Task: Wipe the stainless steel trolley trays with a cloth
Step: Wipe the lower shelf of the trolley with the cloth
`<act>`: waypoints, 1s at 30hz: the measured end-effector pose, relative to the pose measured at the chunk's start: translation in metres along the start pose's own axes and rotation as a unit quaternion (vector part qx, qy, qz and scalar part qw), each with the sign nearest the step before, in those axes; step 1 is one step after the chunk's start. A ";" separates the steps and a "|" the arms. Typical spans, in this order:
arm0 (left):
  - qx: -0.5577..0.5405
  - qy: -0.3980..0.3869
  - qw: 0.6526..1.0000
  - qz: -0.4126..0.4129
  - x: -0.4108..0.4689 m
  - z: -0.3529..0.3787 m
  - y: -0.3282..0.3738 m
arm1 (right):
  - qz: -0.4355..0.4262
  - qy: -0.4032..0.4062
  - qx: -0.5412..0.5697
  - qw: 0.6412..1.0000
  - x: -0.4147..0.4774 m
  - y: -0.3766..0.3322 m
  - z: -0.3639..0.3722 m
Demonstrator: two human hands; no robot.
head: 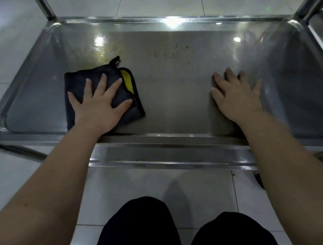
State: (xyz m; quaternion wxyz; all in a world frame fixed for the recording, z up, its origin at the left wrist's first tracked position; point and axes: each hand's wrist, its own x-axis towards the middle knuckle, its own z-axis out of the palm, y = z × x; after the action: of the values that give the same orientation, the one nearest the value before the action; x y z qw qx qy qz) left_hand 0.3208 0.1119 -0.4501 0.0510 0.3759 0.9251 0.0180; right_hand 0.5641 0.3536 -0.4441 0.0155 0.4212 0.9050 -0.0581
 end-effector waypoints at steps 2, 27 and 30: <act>-0.004 0.010 1.000 0.002 0.000 0.000 0.004 | -0.022 -0.042 -0.009 0.999 -0.014 -0.026 0.007; -0.007 -0.053 0.984 0.167 -0.050 0.007 0.119 | -0.041 -0.021 -0.009 0.999 -0.031 -0.051 0.017; -0.028 -0.026 0.990 0.138 -0.038 0.002 0.054 | -0.043 -0.025 -0.014 0.999 -0.031 -0.052 0.016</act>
State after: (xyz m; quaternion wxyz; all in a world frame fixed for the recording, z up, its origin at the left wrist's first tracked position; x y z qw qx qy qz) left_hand 0.3859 0.1239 -0.4455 0.0829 0.4984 0.8620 0.0412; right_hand 0.5438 0.2948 -0.4523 0.0417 0.3803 0.9222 -0.0571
